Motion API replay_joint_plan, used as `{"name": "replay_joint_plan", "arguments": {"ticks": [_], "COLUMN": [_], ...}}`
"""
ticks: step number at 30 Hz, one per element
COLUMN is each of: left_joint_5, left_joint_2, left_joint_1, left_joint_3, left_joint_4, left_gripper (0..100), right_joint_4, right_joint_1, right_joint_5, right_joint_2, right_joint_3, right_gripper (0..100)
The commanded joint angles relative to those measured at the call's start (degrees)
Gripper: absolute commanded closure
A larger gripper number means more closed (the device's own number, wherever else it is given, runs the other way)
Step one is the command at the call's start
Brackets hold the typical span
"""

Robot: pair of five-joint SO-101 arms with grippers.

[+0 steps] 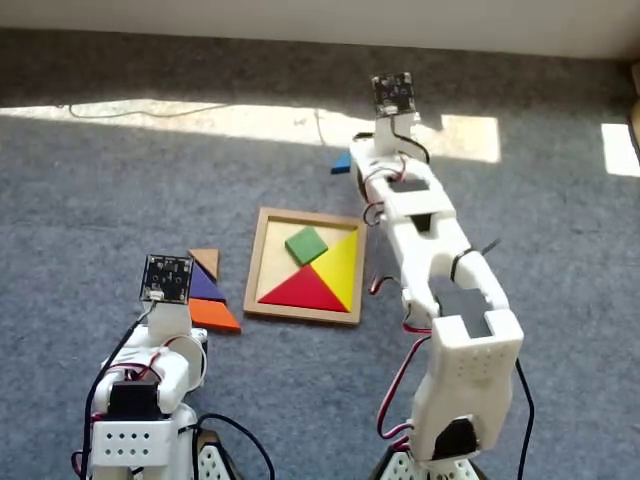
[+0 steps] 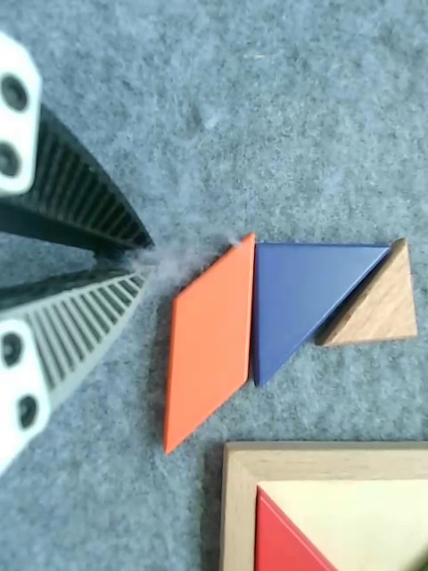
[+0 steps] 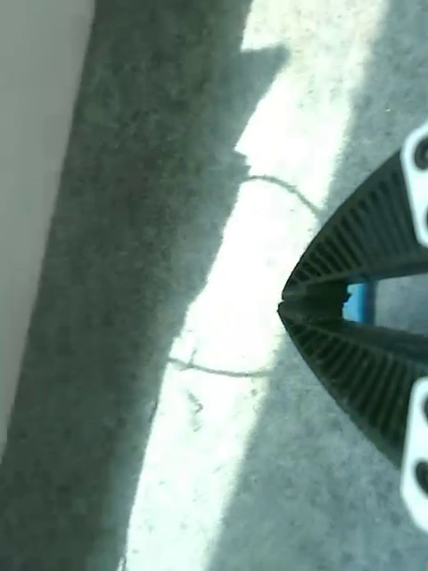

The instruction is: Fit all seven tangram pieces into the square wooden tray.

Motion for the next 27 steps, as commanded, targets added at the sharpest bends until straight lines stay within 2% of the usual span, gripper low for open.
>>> {"name": "replay_joint_plan", "arguments": {"ticks": [1, 6, 17, 22, 24, 27], "left_joint_5": [-0.4, -0.4, -0.4, -0.4, -0.4, -0.4], "left_joint_2": [-0.5, -0.5, -0.5, -0.5, -0.5, -0.5], "left_joint_1": [0.7, 0.7, 0.7, 0.7, 0.7, 0.7], "left_joint_3": [1.5, 1.5, 1.5, 1.5, 1.5, 1.5], "left_joint_4": [-0.8, -0.8, -0.8, -0.8, -0.8, -0.8], "left_gripper": [99, 99, 99, 99, 99, 99], "right_joint_4": [-15.7, -19.6, -19.6, -18.9, -17.1, -8.5], "right_joint_1": [-2.1, -2.6, -2.2, -2.2, -2.1, -0.8], "right_joint_5": [-0.5, -0.5, -0.5, -0.4, -0.3, -0.4], "right_joint_2": [-3.9, 0.6, 24.9, 26.9, 26.9, 25.8], "right_joint_3": [2.7, 4.2, -17.9, -21.1, -20.0, -19.6], "right_gripper": [99.3, 99.3, 99.3, 99.3, 99.3, 99.3]}}
